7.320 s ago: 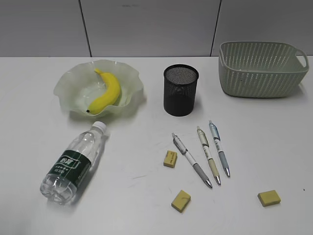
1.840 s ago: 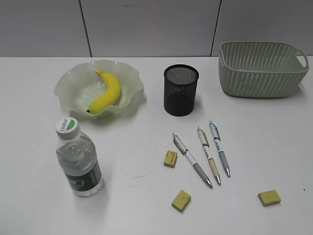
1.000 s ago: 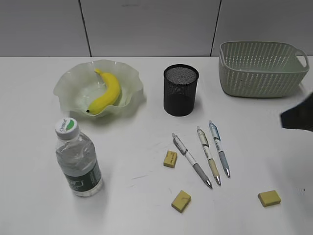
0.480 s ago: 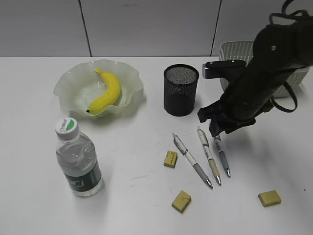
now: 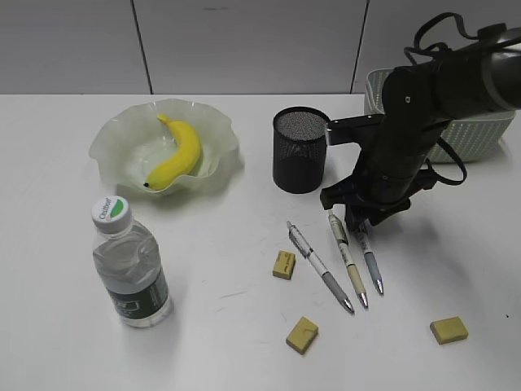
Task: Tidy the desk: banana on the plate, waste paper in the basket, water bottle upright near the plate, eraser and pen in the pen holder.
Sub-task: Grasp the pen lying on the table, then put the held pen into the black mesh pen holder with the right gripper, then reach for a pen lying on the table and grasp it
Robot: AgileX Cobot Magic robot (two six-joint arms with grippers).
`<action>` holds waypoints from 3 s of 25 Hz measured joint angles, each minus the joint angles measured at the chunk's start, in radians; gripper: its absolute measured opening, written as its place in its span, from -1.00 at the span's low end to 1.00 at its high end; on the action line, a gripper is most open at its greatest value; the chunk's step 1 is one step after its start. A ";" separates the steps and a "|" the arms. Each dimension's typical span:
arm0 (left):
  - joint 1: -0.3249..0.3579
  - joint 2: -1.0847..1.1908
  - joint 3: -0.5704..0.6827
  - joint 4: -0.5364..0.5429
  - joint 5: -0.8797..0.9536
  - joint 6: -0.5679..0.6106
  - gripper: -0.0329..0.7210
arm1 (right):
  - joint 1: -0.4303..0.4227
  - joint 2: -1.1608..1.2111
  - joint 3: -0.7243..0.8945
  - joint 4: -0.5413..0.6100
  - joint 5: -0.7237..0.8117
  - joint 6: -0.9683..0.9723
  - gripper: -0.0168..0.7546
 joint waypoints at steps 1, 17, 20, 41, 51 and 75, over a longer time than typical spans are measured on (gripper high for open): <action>0.000 0.000 0.000 0.000 0.000 0.000 0.15 | 0.000 0.000 0.000 0.003 -0.003 0.002 -0.16; 0.000 0.000 0.000 0.000 0.000 0.000 0.14 | 0.000 0.027 -0.009 -0.017 -0.017 0.010 -0.58; 0.000 0.000 0.000 0.000 0.000 0.000 0.14 | 0.000 -0.005 0.009 -0.042 -0.013 0.039 -0.58; 0.000 0.000 0.000 0.000 0.000 0.000 -0.08 | 0.000 -0.136 0.261 -0.100 -1.446 -0.079 -0.58; 0.000 0.000 0.000 0.000 0.000 0.000 -0.17 | 0.000 -0.040 0.264 -0.091 -1.509 -0.084 -0.56; 0.001 0.224 -0.021 -0.042 -0.072 0.063 -0.24 | 0.000 -1.328 0.444 -0.129 0.468 -0.038 0.07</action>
